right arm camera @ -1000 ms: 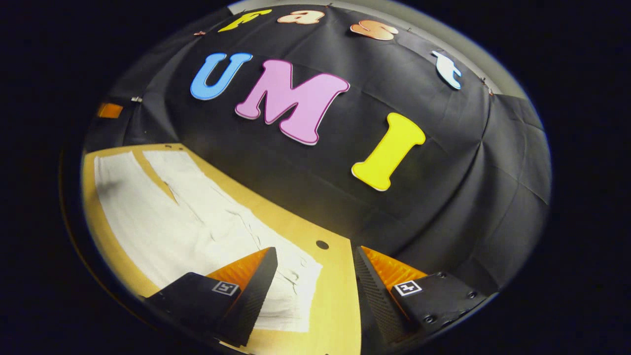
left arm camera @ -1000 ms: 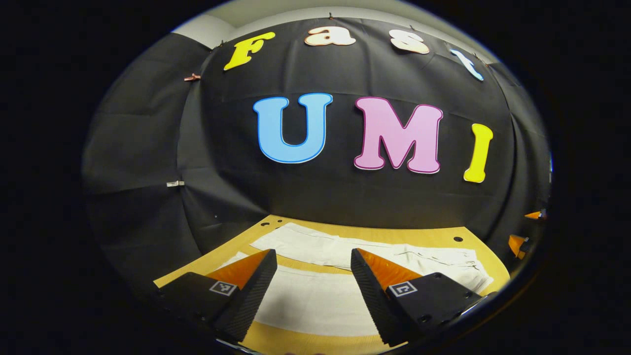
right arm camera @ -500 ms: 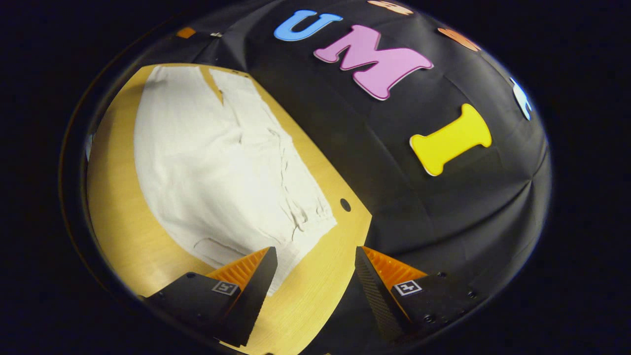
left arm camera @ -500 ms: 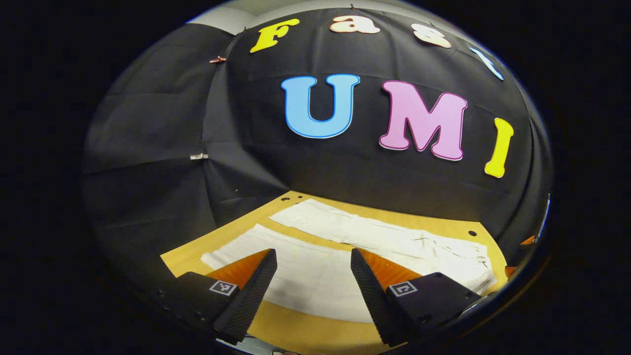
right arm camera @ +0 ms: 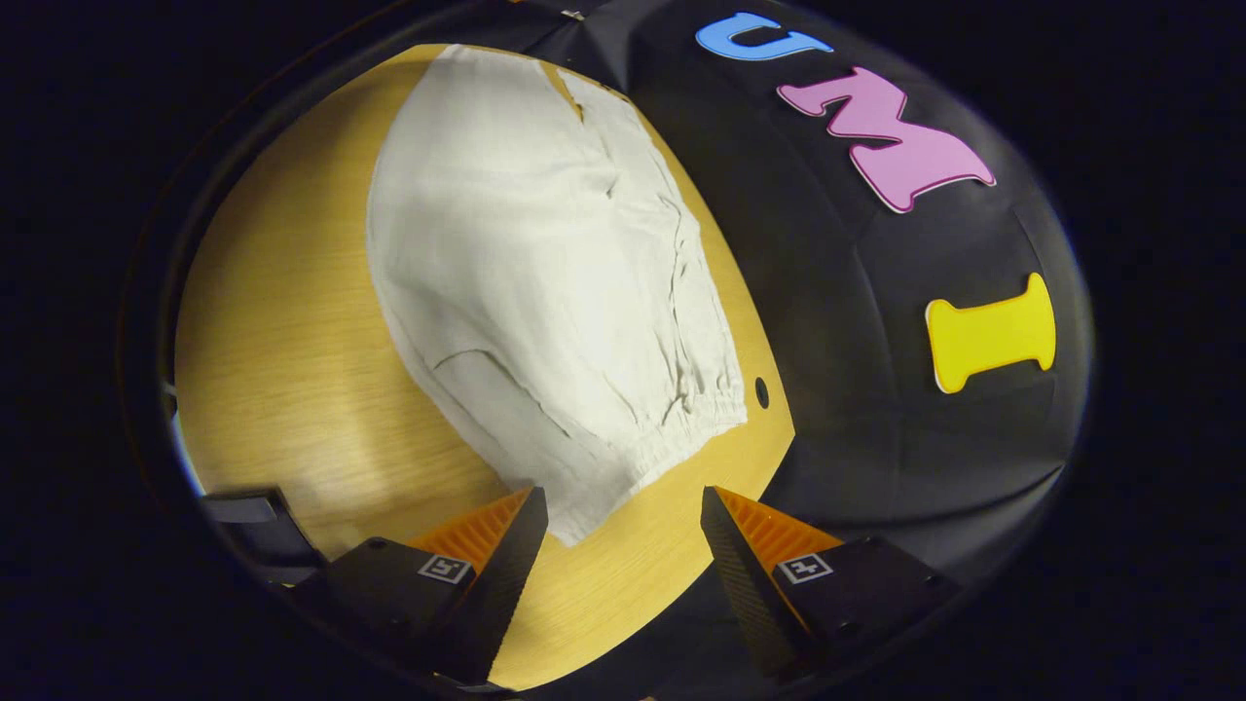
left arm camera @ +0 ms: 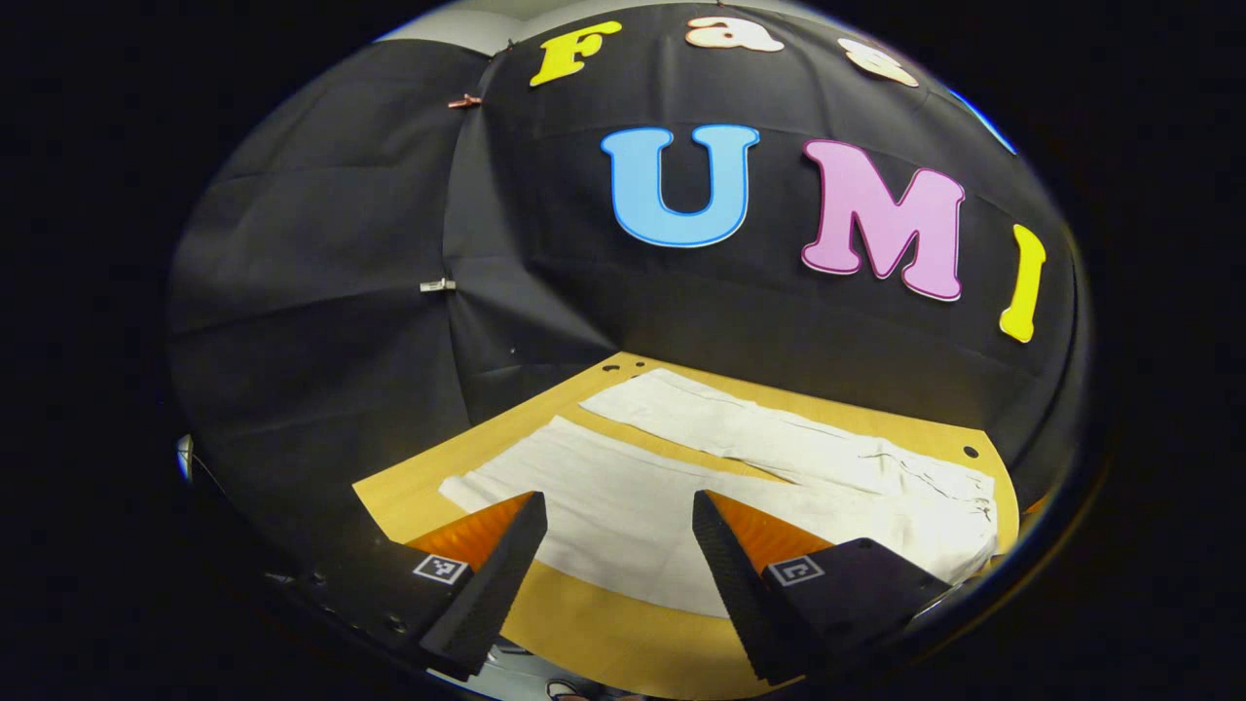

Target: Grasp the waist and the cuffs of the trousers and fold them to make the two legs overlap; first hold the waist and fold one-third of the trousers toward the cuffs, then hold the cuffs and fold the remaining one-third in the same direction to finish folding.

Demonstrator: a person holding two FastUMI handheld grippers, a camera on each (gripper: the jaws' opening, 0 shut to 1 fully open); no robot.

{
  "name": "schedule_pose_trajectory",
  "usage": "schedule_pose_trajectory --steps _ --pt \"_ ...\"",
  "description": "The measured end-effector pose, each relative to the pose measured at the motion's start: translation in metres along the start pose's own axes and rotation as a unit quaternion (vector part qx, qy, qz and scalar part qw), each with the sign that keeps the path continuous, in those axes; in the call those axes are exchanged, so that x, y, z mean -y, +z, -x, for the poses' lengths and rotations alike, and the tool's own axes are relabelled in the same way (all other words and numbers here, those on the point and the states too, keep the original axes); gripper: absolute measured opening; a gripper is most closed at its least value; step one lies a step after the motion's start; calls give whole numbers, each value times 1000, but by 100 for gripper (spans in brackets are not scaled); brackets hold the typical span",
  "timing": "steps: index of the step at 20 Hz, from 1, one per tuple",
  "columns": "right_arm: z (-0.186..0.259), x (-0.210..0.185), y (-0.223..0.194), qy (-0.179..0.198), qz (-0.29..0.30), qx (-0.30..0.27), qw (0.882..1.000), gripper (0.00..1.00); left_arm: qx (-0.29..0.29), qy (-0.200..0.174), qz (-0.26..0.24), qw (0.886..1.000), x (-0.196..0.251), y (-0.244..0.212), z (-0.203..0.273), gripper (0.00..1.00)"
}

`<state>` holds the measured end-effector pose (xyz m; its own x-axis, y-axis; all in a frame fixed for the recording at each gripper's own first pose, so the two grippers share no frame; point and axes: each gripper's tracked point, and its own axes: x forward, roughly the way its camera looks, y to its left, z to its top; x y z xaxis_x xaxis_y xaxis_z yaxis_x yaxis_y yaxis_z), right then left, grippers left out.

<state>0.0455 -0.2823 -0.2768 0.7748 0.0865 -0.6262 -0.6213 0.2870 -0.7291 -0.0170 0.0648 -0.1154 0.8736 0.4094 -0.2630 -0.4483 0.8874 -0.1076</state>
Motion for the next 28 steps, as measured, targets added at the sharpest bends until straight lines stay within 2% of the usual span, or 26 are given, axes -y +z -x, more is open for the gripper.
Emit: schedule_pose_trajectory --steps 3,9,10,11,14,15,17,18,19,20,21,22,23,24,25,27,28 --pt "-7 -9 -7 16 16 -12 1000 98 -7 13 1 1000 -7 -2 -4 96" --pt "-29 0 2 14 33 -9 999 95 -19 34 9 999 -19 -3 -9 96" --pt "-34 1 3 13 38 -12 999 95 -18 44 6 999 -24 -1 -8 92" --pt "-36 3 4 10 47 -17 999 93 -16 55 -2 998 -29 -1 -9 96" --pt "-47 1 7 14 73 -35 997 87 -21 71 -28 997 -45 1 -8 96" --pt "-49 -1 6 19 86 -44 995 75 -25 72 -33 997 -49 1 -9 96" --pt "-51 -10 7 42 104 -58 992 65 -37 77 -55 995 -64 -2 -15 96" --pt "-54 -13 6 55 109 -63 991 51 -41 77 -72 994 -70 -4 -19 95" --pt "-56 -14 4 63 110 -70 989 41 -47 75 -90 992 -76 -5 -23 96" --pt "-56 -11 4 68 107 -75 989 36 -53 68 -108 990 -81 -9 -29 97" --pt "-56 -12 3 72 99 -88 989 26 -60 60 -127 988 -86 -11 -34 97" --pt "-56 -12 3 77 89 -100 988 23 -64 50 -146 986 -92 -14 -42 97" --pt "-55 -12 4 89 83 -113 986 34 -67 39 -169 983 -97 -17 -51 97" --pt "-58 -13 5 102 84 -123 984 28 -70 29 -201 977 -104 -22 -59 97" --pt "-67 -16 3 116 84 -132 981 27 -70 23 -244 967 -113 -24 -70 97" --pt "-56 -17 6 130 95 -146 976 15 -70 5 -335 940 -127 -31 -93 98" --pt "-57 -16 6 135 102 -150 974 17 -74 -3 -373 925 -133 -37 -102 97"
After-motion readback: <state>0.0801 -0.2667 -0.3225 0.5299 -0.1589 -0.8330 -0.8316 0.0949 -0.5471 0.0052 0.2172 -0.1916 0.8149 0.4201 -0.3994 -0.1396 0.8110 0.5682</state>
